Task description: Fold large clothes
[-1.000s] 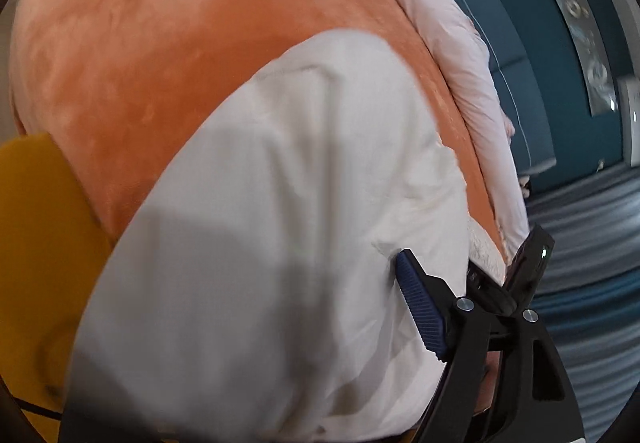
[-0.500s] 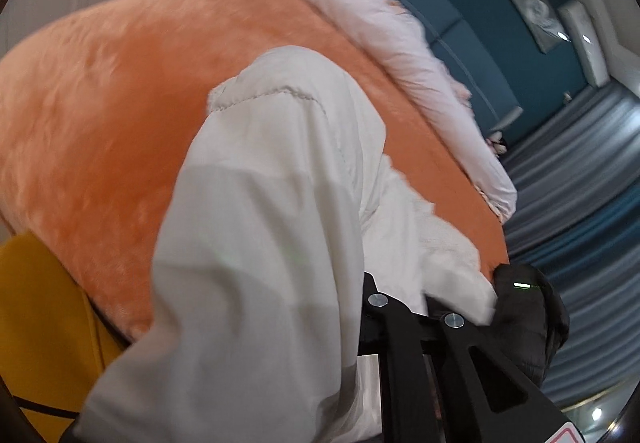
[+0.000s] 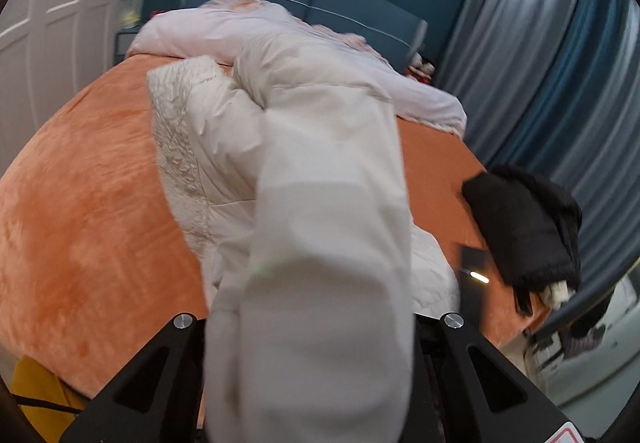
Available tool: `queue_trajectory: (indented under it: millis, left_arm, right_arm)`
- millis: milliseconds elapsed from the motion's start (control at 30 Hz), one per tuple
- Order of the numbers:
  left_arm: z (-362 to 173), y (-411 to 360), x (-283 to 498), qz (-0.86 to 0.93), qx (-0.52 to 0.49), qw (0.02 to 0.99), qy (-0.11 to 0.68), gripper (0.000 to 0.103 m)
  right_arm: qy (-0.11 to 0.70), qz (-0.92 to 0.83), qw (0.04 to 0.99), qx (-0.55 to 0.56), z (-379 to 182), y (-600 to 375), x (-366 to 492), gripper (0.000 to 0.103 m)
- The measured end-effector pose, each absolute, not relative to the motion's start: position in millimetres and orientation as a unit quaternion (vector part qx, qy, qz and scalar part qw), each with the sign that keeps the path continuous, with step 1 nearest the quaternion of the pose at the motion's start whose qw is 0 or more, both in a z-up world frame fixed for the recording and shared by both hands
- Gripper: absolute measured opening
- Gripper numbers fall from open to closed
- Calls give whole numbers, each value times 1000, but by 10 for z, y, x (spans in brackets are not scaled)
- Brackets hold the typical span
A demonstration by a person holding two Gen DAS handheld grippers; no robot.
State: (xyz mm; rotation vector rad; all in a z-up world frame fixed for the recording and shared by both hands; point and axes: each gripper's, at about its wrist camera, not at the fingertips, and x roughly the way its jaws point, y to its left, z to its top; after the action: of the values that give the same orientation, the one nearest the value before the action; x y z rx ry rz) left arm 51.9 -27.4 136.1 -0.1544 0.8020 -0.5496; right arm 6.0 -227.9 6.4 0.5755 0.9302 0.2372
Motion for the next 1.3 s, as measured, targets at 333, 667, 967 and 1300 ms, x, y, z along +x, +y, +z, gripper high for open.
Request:
queue_trajectory:
  millis: [333,667,967,1300]
  left_arm:
    - [871,-1481,402,-340,5,830,443,11]
    - [272,-2161,293,-354,72,814,454,12]
    - [653,-1744,106,-367,14,811,456,72]
    - [1090,-610,-168,-305,-89,851,417,85]
  right_arm:
    - [430,61,840,325,-96,-2726,-584,0]
    - [351,-44,882,312,538,-3510,-1349,6]
    - [286,2,917,279,1104,-3385,-971,48]
    - [254,53,943,209,1548,-2788,-901,85]
